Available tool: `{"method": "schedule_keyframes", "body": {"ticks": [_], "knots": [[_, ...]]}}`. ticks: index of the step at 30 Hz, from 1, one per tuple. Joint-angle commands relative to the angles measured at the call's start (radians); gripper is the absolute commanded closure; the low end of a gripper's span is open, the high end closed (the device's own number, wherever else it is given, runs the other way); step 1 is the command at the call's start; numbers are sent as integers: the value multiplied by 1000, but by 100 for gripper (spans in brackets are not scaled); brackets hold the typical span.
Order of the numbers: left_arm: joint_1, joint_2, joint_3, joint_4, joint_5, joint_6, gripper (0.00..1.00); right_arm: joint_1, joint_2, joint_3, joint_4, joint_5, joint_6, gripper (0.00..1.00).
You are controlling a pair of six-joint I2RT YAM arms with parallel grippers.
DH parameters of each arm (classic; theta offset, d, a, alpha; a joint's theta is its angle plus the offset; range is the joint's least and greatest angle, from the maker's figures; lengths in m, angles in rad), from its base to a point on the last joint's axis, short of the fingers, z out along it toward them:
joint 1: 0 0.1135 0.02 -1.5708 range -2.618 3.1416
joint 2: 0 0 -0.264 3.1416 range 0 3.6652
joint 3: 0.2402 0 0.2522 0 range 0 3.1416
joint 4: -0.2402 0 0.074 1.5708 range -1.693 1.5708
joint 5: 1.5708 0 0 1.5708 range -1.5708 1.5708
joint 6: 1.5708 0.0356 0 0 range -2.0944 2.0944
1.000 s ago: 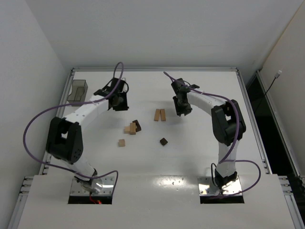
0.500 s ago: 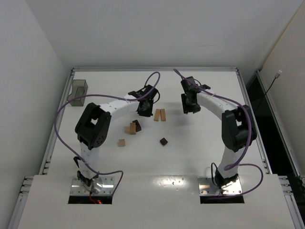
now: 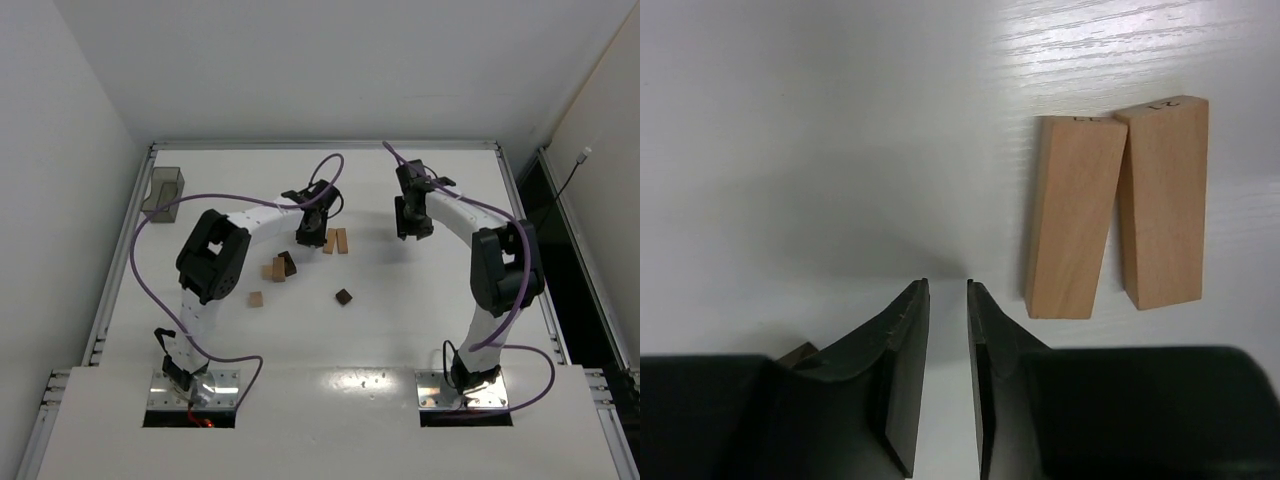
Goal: Build the wood block tower
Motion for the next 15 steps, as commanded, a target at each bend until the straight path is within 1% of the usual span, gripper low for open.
{"method": "schedule_keyframes", "body": {"ticks": [1,2,3,11,15], "knots": [[-15,24,44,5,7,-14,81,-13,-47,0,9,-28,14,65],[-15,24,53,5,17,-14,81,-13,-47,0,9,-28,14,65],[-15,33,53,5,27,-14,77,-13,-47,0,9,-37,14,65],[-15,53,62,5,39,-14,71,-22,-38,9,9,-48,14,65],[-15,63,63,5,48,-14,63,-22,-28,9,9,-48,14,65]]}}
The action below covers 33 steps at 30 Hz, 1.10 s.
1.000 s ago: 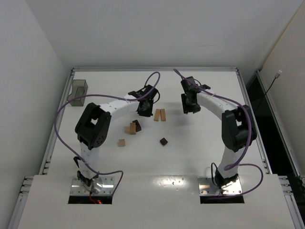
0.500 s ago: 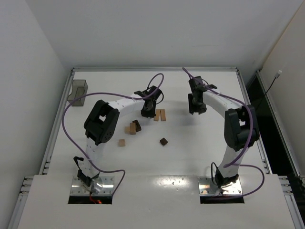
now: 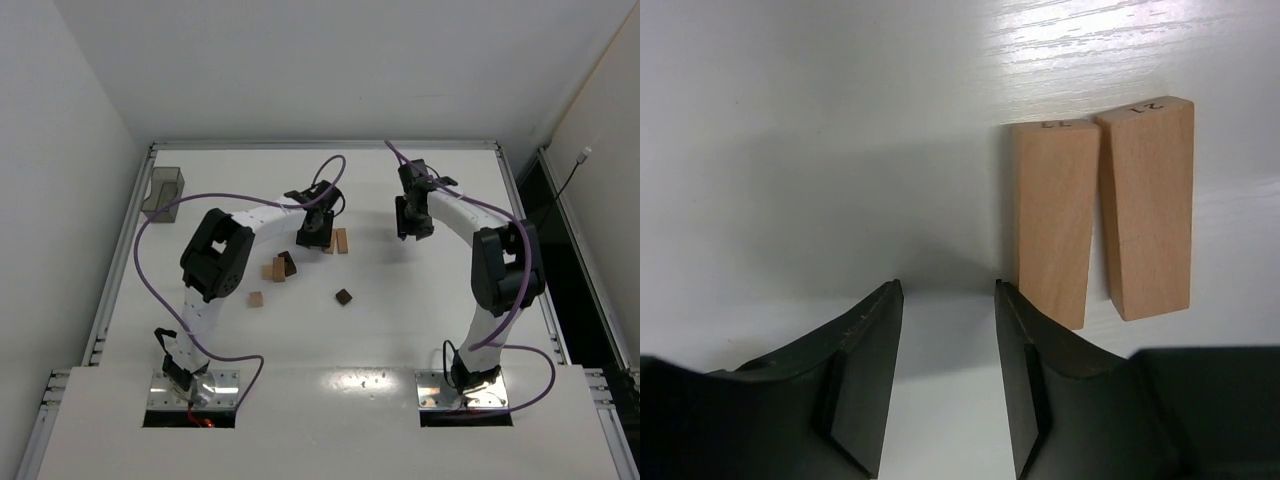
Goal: Build the wood block tower
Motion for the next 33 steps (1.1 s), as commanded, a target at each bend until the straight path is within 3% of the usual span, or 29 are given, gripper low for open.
{"method": "schedule_keyframes", "body": {"ticks": [1,11,18,25,33], "knots": [[-10,26,36,7,17,-13,61,-5,-28,9,11,-9,15,65],[-10,35,55,7,17,-13,55,-5,-19,9,11,-29,15,65],[-10,45,55,-2,-75,-13,55,-5,-19,9,11,-38,25,65],[-10,77,94,-11,-94,-13,68,-5,-19,9,11,-38,25,65],[-10,107,125,-11,-94,-13,63,-5,-19,0,11,-38,25,65]]}}
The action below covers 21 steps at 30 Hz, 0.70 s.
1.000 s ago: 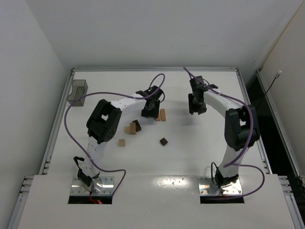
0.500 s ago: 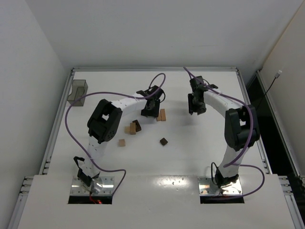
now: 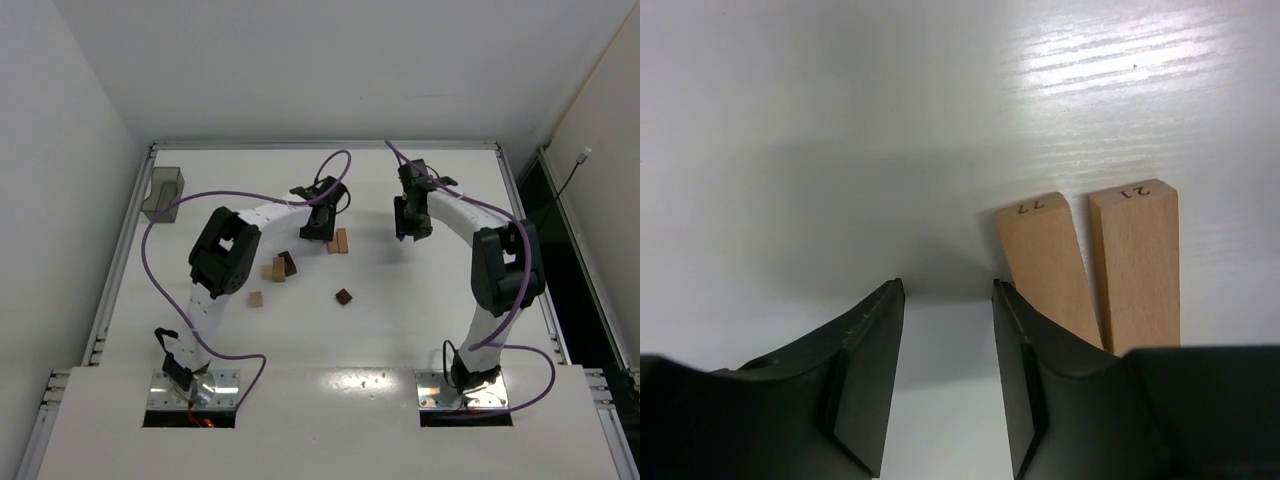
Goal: Build the wood block tower
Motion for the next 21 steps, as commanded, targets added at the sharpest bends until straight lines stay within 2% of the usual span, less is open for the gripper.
{"method": "schedule_keyframes", "body": {"ticks": [1,6,20,21], "knots": [[-6,37,23,-1,-18,-13,62,-5,-19,0,11,-4,17,65],[-6,46,44,-1,-18,-13,55,-5,-19,0,11,-13,17,65],[-6,3,-34,-1,-9,-31,55,-5,-10,0,11,-22,17,65],[-6,3,-34,-1,1,-31,57,-5,-10,0,11,-22,17,65]]}}
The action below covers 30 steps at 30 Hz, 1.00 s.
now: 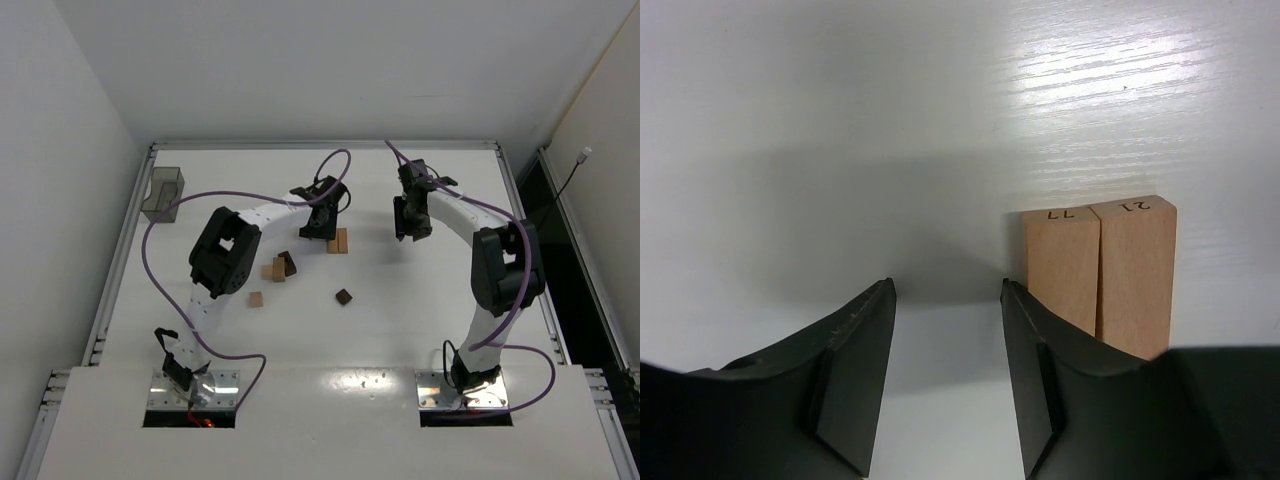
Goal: Build the wood block tower
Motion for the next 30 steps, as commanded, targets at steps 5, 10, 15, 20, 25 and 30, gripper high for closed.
{"method": "schedule_keyframes", "body": {"ticks": [5,10,15,20,25,30], "knots": [[-6,-5,-40,-9,23,-29,57,-5,-10,0,11,-12,17,65],[-6,-14,-40,-9,46,-29,52,-5,-10,-9,11,-12,17,65],[-6,-14,-31,-9,56,-29,46,-5,-10,-9,11,-12,17,65],[-6,-14,-31,-9,25,-38,45,-5,-10,-9,11,-12,17,65],[30,-53,-86,-30,-93,-57,59,-5,-10,-9,11,-12,17,66],[112,-196,-152,-21,-151,-47,70,4,-77,-20,11,11,-23,68]]}}
